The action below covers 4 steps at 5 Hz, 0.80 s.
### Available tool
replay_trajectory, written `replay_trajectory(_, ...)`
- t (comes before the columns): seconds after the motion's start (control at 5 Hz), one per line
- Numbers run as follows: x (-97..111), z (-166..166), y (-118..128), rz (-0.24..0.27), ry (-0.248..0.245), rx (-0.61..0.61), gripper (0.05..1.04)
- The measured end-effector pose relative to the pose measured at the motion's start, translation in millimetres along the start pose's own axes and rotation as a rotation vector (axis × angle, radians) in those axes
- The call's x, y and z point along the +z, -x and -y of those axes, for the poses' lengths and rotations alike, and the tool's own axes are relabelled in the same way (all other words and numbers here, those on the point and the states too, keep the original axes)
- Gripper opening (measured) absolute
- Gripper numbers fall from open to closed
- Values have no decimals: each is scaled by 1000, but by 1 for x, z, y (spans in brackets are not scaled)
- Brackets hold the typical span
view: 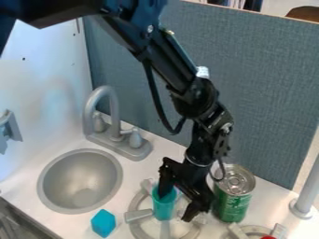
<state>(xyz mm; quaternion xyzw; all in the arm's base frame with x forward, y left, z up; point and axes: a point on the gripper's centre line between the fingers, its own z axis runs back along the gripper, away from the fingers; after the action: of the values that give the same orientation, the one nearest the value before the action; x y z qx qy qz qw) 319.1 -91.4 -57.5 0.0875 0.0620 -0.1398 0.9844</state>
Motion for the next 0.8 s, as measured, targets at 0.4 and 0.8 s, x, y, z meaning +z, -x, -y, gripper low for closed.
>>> replay_trajectory(0.4, -7, 0, -4, -10, 13, 16, 673)
replay_trajectory(0.8, -14, -14, -5, -26, 21, 62, 178)
